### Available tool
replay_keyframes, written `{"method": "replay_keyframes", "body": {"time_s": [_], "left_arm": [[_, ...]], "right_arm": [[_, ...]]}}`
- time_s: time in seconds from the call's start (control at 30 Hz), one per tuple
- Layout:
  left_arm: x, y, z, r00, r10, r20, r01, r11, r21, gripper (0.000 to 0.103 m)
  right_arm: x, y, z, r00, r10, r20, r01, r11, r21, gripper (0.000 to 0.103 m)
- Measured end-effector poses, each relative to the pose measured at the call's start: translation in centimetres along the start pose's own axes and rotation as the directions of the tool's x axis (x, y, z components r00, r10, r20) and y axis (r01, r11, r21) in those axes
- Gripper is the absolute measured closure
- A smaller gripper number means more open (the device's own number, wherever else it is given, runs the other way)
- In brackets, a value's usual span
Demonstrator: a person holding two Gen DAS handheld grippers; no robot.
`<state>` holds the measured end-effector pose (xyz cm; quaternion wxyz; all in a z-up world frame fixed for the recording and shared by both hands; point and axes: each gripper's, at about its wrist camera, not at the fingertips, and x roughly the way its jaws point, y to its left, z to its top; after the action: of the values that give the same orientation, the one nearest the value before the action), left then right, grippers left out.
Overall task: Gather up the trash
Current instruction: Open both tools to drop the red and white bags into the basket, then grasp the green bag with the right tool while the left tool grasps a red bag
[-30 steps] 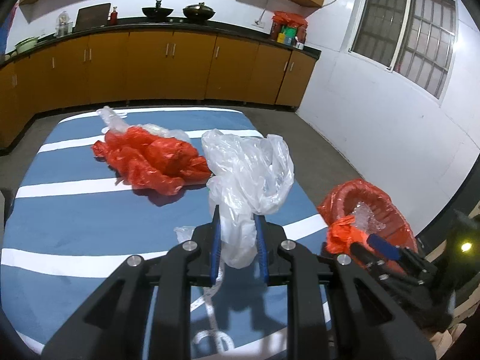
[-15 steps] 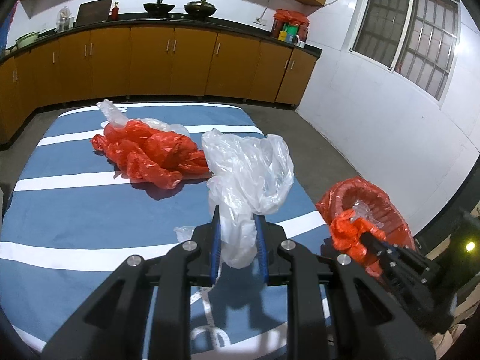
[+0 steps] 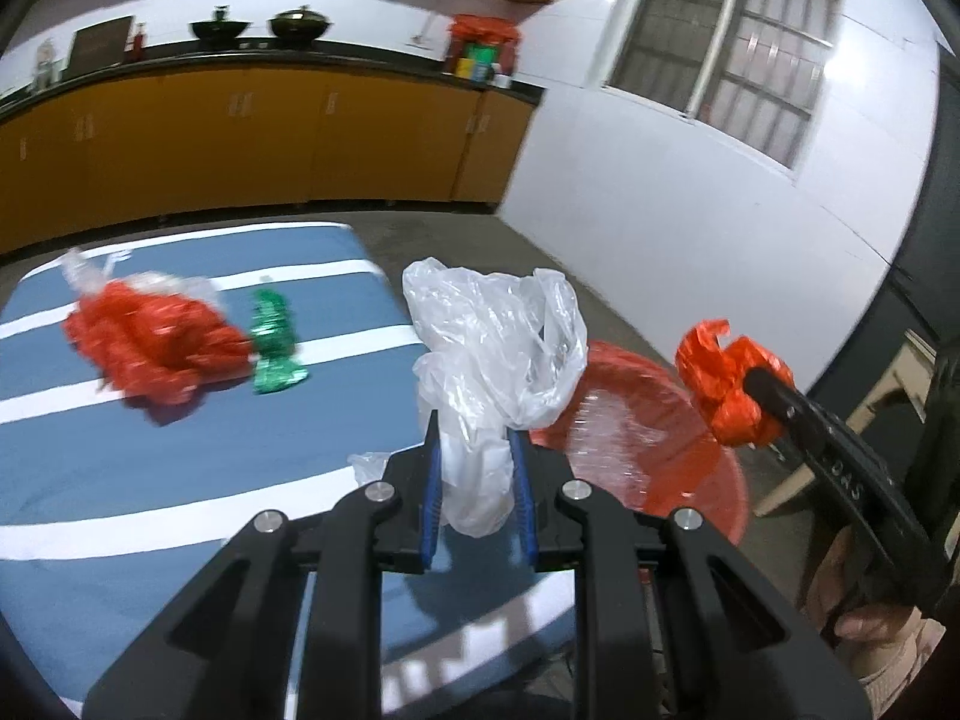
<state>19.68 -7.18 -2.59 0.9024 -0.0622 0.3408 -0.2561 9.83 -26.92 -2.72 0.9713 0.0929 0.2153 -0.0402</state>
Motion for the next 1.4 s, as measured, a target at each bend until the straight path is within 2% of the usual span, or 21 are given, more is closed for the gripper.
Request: {"method": "replay_keyframes", "body": {"time_s": [0.27,0.53,0.7,0.77,0.83,0.87,0.9,1.03,1.13,1.23,1.3,1.4], "left_arm": [[2.7,-4.8,0.5,0.993,-0.109,-0.038,0.111,0.993,0.048,0.082],[5.6,-8.1,0.6,0.979,-0.182,-0.088,0.189,0.979,0.082,0.082],[7.6,-9.1,0.5,0.969,-0.208,-0.129,0.220,0.972,0.087,0.078],[8.5,-9.4,0.3,0.967,-0.208,-0.146,0.222,0.971,0.089,0.072],[9.2,-9.4,0.0,0.966,-0.203,-0.162,0.219,0.972,0.085,0.069],[9.5,-9.3,-0.1,0.964,-0.203,-0.171,0.218,0.973,0.078,0.067],[9.8,-9.1,-0.3,0.964,-0.199,-0.177,0.215,0.974,0.073,0.066],[9.8,-7.6,-0.7,0.972,-0.156,-0.176,0.168,0.984,0.058,0.063],[8.4,-6.1,-0.9,0.987,-0.090,-0.131,0.100,0.992,0.071,0.052],[6.2,-3.5,-1.1,0.997,0.019,-0.076,-0.013,0.997,0.077,0.043],[5.1,-1.7,-1.2,0.995,0.083,-0.057,-0.079,0.995,0.068,0.039],[3.1,1.7,-1.2,0.983,0.183,-0.031,-0.182,0.982,0.044,0.037]], "right_arm": [[-0.9,-3.2,0.8,0.996,-0.074,0.048,0.071,0.996,0.050,0.099],[-0.3,-5.1,1.3,0.994,-0.087,0.060,0.080,0.991,0.110,0.099],[0.2,-6.5,1.7,0.994,-0.091,0.056,0.081,0.984,0.159,0.099],[0.5,-7.0,1.8,0.995,-0.085,0.050,0.075,0.981,0.180,0.090],[0.8,-7.4,1.8,0.996,-0.083,0.041,0.074,0.979,0.191,0.070],[0.7,-7.5,1.7,0.995,-0.086,0.046,0.075,0.977,0.197,0.055],[0.5,-7.7,1.6,0.994,-0.091,0.053,0.079,0.976,0.202,0.051],[0.1,-7.6,1.1,0.990,-0.131,0.049,0.120,0.976,0.180,0.051],[-0.2,-7.1,0.9,0.985,-0.166,0.045,0.157,0.976,0.153,0.039],[-0.1,-5.9,1.0,0.975,-0.218,0.038,0.213,0.972,0.102,0.026],[-0.1,-5.2,1.1,0.972,-0.230,0.043,0.226,0.971,0.077,0.020],[0.5,-3.7,1.3,0.977,-0.209,0.034,0.207,0.977,0.052,0.018]]}}
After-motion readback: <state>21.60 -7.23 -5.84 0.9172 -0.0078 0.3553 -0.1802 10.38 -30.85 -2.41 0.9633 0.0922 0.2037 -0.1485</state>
